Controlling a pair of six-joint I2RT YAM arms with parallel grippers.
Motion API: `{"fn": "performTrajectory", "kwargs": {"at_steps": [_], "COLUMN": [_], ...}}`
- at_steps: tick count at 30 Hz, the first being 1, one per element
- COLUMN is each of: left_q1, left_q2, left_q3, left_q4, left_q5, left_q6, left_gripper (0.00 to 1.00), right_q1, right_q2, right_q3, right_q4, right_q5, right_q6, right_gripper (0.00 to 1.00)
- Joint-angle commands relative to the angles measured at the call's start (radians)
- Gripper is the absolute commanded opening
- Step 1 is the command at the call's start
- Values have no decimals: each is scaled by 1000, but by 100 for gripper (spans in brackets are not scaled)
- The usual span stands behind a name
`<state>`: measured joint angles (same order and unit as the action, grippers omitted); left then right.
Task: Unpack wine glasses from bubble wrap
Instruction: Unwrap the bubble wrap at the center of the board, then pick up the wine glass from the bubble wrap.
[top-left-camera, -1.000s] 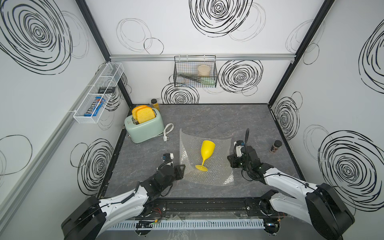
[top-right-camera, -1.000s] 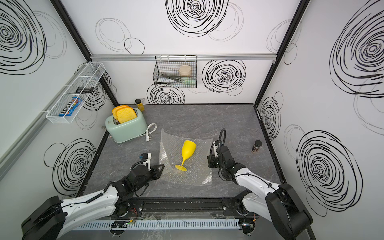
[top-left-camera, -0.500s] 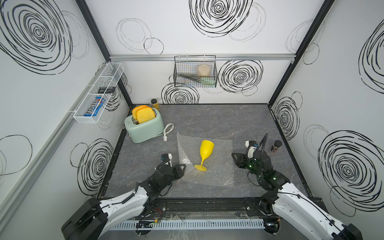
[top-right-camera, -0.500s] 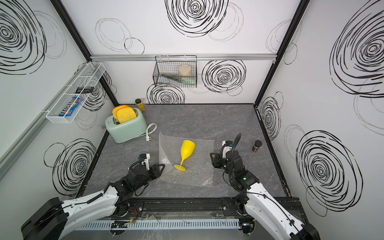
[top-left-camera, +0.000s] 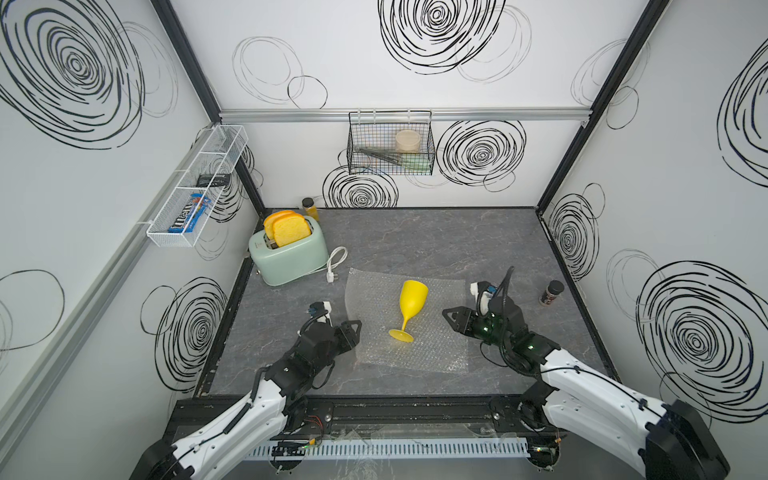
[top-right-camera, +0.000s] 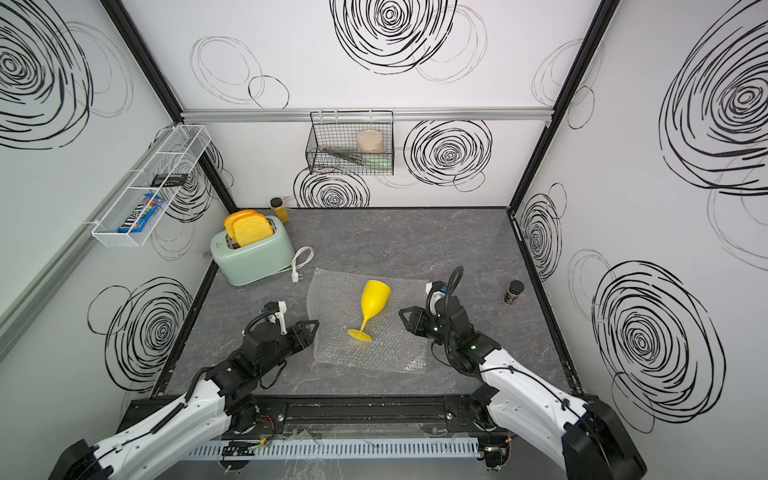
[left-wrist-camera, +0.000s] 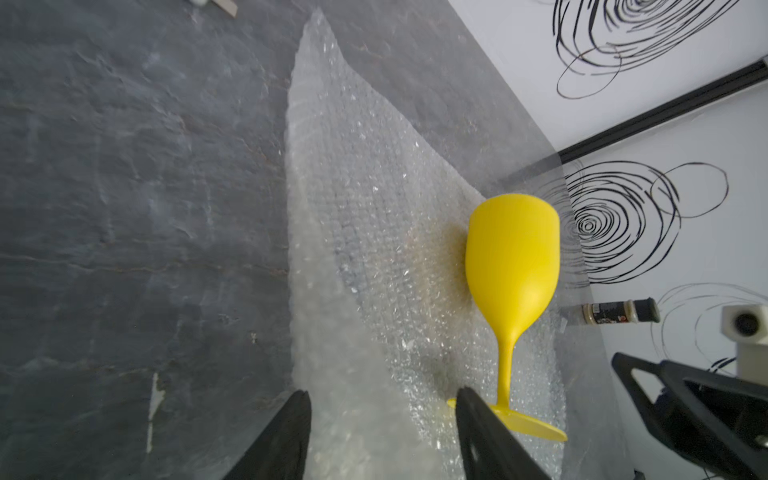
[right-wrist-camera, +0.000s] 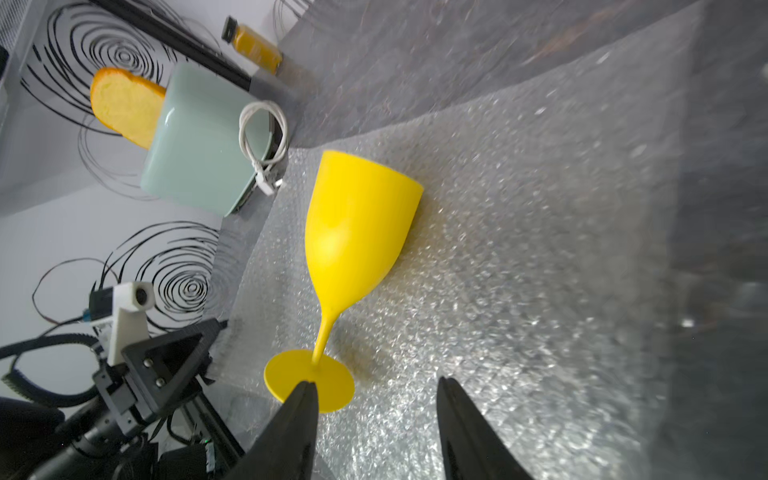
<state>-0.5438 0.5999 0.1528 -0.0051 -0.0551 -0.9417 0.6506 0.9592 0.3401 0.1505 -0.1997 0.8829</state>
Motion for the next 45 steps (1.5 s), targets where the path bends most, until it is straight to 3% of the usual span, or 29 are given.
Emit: {"fn": "performTrajectory", "kwargs": {"at_steps": [1,6,12,24,35,39,45], "left_q1": [62,94,82,72,71,70,71], "left_q2": [-42,-45,12,38,36,47,55], "left_q3": [69,131,224,199,197,197,192], "left_q4": [-158,-190,-196,-121,-114,-106,-94], "left_q5": [-29,-59,-103,-59,-56,-48,-40], "left_q6": [97,152,251,245,249,256,253], "left_gripper": [60,60,59,59,59,59,59], "right_q1": [70,130,172,211,211,211,210], "right_q2": [114,319,442,672,695,682,657], "right_q3": [93,181,217,304,314,305,283], "right_q4": [128,170,216,232,181,185,219], "right_q5": [-38,-107,-87,-12,49,58,59], "right_q6": [77,157,237,320,264,245,232], "right_gripper": [55,60,60,59,45,36,14]}}
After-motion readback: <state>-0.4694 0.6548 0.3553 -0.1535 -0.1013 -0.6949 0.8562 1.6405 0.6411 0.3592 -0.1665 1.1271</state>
